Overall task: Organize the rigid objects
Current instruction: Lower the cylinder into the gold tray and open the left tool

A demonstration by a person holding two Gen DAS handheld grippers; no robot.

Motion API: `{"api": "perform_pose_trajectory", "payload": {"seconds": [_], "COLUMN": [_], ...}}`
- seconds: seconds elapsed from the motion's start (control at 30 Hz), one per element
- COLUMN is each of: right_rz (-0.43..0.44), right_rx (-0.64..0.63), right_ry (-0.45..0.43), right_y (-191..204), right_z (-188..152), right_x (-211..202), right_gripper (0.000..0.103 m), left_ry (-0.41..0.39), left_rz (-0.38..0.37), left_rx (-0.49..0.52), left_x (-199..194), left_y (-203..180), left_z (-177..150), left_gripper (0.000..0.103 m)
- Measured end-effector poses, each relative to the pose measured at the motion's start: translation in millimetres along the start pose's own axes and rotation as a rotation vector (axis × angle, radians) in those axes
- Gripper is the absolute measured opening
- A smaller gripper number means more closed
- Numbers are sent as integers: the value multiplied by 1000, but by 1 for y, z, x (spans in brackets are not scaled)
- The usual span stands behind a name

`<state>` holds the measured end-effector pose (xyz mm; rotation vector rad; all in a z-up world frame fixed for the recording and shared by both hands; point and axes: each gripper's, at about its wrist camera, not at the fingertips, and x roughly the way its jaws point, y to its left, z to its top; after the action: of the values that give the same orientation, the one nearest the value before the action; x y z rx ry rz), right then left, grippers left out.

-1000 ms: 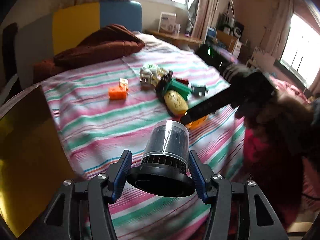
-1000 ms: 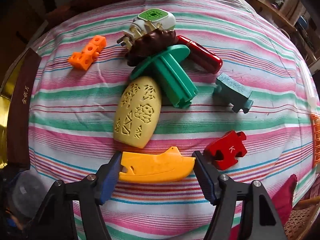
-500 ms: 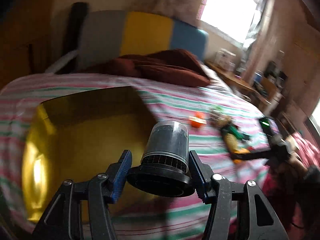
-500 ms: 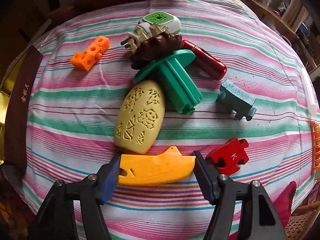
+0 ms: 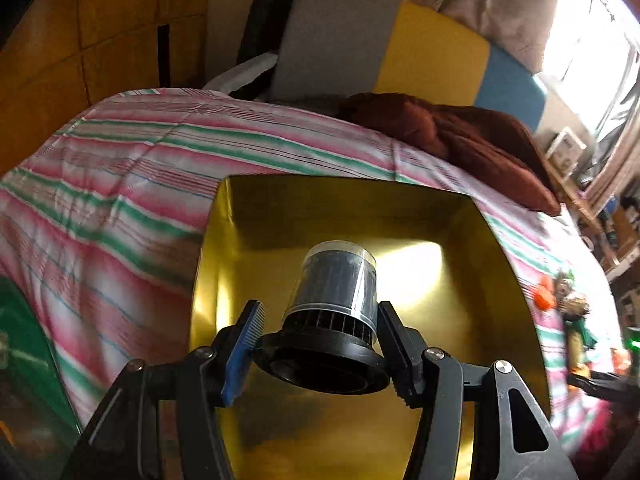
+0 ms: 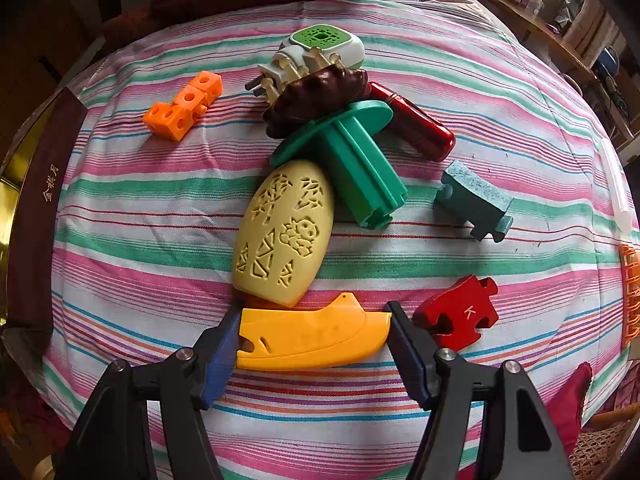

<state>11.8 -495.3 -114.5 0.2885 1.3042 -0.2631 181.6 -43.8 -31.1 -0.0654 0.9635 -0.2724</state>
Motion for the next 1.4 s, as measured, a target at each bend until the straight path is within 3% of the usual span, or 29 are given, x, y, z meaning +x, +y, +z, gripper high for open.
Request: {"api": "perform_pose_trajectory", "payload": {"seconds": [0.17,0.33,0.57,0.83,1.1,1.4], "right_rz": [2,3,0,1,-15,-13], "right_rx": [-1,-1,-7,-9,-17,-45], "right_ry": [1,2,3,3,-8,-15], "right_y": [0,0,0,-1,1,12], "right_z": [0,0,1,1,-1,-5], "right_x": [1,0,0,1,1,0], "right_gripper": [69,70,70,70,69,69], "left_ry": [33,45,-17,-179,-192,-206], "left_rz": [95,144,164,156,144,137], "left_rx": [-3,6,9,34,44,61], "left_x": [33,56,41,-33,-72,-95], "left_y": [11,18,18,5,-9,-20], "left_z": [25,38,35,-8,-69,-100], "left_gripper": [58,58,61,65,67,69]}}
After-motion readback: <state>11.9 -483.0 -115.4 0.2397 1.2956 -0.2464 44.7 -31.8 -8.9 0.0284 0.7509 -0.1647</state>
